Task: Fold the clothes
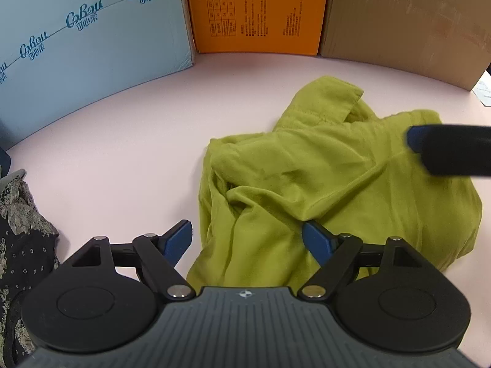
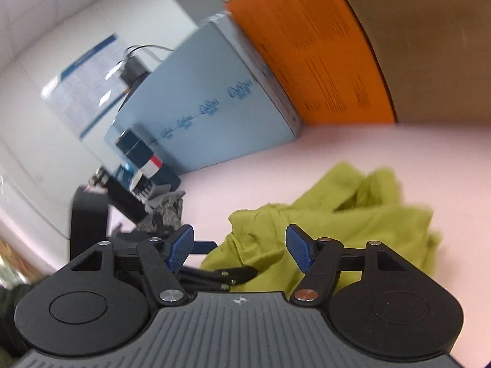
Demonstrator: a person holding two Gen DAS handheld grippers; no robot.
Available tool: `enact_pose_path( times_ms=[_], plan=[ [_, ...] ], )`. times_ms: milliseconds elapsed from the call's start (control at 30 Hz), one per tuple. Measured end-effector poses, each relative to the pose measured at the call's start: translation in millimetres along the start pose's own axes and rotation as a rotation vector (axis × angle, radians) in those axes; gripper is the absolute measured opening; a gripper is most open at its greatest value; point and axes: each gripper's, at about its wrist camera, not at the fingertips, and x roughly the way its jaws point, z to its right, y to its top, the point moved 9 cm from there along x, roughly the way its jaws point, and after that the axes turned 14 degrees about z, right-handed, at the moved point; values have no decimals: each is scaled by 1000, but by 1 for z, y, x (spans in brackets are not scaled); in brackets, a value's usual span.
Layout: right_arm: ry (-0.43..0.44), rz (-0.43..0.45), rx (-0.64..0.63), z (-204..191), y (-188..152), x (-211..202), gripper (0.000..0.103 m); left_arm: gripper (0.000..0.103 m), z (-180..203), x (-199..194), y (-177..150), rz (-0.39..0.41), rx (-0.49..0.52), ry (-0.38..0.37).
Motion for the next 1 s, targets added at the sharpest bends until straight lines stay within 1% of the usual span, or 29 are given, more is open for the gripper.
enact_pose_path(
  times_ms=[33,67,100,133,167,233,300,367,400,467,533,567,600,667,700,733,767,800,867,900,933,1000],
  plan=[
    [-63,22,43,20,-3,8,61,84,-2,1,-2,6,5,17],
    [-130,40,93,41,-7,10,55,84,-6,3,-4,9,6,38],
    [-195,55,147,63,-10,11,41,85,-11,5,-5,5,-8,50],
    [-261,71,200,84,-14,12,31,85,-16,7,-5,0,-30,57],
    [-268,86,225,90,-13,8,29,85,-20,5,-4,3,-56,56],
    [-248,115,261,92,-8,-3,30,82,-28,-6,3,32,-97,52],
    [-200,183,223,79,9,-19,39,82,-30,-25,14,104,-94,42],
    [-109,252,265,64,23,-36,58,82,-29,-44,24,178,-92,15],
    [-65,278,297,58,26,-42,65,82,-25,-49,30,209,-94,-11],
    [8,317,355,48,28,-50,66,82,-14,-49,39,241,-107,-39],
    [58,321,432,46,19,-43,67,82,-3,-30,42,222,-171,-38],
    [64,327,466,50,13,-38,67,82,3,-19,42,209,-206,-36],
    [49,333,496,57,5,-32,67,82,7,-6,40,187,-240,-25],
    [-1,341,544,74,-11,-21,66,82,6,22,29,132,-273,42],
    [-33,347,556,85,-17,-17,57,83,3,35,22,102,-283,84],
    [-65,362,569,96,-22,-16,46,84,-1,48,16,72,-293,126],
    [-102,381,587,107,-26,-16,22,86,-3,55,14,65,-290,147],
    [-113,394,612,116,-29,-18,0,87,-4,58,15,73,-280,158],
    [-119,418,664,130,-35,-22,0,90,-1,63,17,66,-233,173],
    [-128,409,655,131,-36,-24,0,92,-1,65,18,63,-225,177],
    [-139,395,636,129,-36,-25,0,97,-3,66,18,57,-232,182],
    [-146,388,633,129,-37,-28,0,101,-6,68,16,42,-258,192]
  ],
)
